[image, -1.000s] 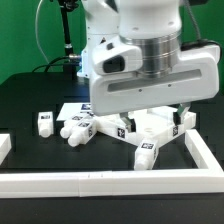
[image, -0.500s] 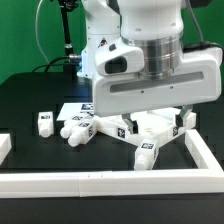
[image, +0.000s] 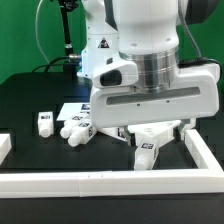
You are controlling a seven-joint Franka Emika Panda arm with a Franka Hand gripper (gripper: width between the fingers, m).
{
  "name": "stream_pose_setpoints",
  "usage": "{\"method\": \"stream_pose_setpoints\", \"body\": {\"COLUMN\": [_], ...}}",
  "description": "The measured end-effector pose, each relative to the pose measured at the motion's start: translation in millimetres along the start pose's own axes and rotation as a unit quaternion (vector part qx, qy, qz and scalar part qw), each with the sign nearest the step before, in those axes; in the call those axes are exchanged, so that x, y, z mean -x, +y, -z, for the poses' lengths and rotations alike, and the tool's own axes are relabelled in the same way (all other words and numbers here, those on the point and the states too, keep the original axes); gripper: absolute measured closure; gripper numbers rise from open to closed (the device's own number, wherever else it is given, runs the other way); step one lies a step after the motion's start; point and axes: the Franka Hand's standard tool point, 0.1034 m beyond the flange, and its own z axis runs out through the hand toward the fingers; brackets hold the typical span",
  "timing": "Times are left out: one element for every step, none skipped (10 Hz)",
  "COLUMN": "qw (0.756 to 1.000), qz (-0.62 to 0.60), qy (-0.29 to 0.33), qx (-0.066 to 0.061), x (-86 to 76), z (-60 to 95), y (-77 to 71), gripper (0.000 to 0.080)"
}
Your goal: Assemble one leg
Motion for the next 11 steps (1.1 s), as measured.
{"method": "stream_pose_setpoints", "body": {"qw": [1.0,1.0,1.0,1.0,1.0,0.999,0.999,0.999,0.999,0.999,0.999], "qz": [0.0,0.0,-0.004,-0.019,-0.026,-0.039,-0.053,-0.051,-0.049,-0.049,-0.049], "qy": [0.0,0.0,0.0,-0.007,-0.01,-0.012,-0.012,-0.012,-0.011,-0.011,-0.011], "qx": [0.0,0.0,-0.001,0.0,0.002,0.001,0.0,0.001,0.0,0.0,0.0], "x": [0.1,0.2,0.9,6.2,8.8,11.1,14.3,15.6,14.5,14.5,14.6], "z": [-0.5,-0.7,-3.1,-13.8,-21.7,-28.3,-33.6,-35.6,-34.8,-34.8,-34.9], "y": [-0.3,-0.3,1.6,11.1,17.3,18.3,14.5,9.3,10.9,11.1,10.7], "gripper": [0.015,0.015,0.015,0.015,0.015,0.015,0.015,0.015,0.027,0.027,0.041]}}
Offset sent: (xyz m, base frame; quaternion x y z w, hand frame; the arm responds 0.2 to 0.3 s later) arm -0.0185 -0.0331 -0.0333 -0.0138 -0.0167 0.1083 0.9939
